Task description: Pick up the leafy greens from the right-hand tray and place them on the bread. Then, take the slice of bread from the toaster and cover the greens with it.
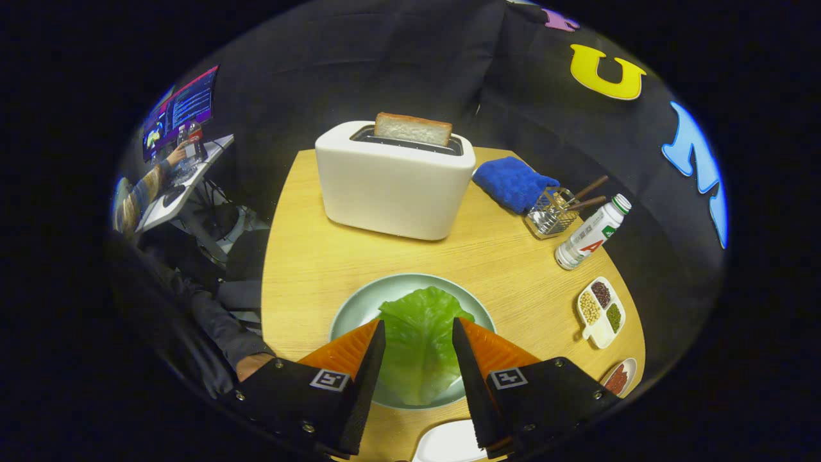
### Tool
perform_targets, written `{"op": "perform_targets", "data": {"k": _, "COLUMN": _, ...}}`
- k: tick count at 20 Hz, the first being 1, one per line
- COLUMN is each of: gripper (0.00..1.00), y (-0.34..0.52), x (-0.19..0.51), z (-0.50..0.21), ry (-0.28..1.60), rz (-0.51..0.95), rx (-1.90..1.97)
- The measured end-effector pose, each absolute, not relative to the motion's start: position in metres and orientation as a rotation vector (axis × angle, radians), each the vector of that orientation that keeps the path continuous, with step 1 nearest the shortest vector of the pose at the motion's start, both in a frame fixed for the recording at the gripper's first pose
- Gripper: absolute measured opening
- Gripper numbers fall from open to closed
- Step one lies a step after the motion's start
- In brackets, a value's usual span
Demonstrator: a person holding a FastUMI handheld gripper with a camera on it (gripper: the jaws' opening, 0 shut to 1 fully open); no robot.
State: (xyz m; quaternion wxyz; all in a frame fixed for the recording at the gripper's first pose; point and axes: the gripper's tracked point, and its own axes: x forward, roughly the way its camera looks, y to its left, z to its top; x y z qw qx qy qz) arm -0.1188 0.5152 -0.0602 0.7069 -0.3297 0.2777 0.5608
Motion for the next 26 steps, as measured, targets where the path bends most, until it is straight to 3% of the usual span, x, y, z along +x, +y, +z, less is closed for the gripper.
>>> {"op": "perform_targets", "data": {"k": 11, "gripper": 0.63, "y": 0.638, "x": -0.165, "z": -0.007, "ry": 0.428, "rz": 1.407, "rx": -0.961}}
{"op": "perform_targets", "data": {"k": 18, "gripper": 0.63, "y": 0.68, "x": -0.135, "z": 0.025, "ry": 0.269, "rz": 1.437, "rx": -1.137}}
{"op": "perform_targets", "data": {"k": 26, "gripper": 0.63, "y": 0.719, "x": -0.108, "z": 0.016, "ry": 0.211, "rz": 1.459, "rx": -1.366}}
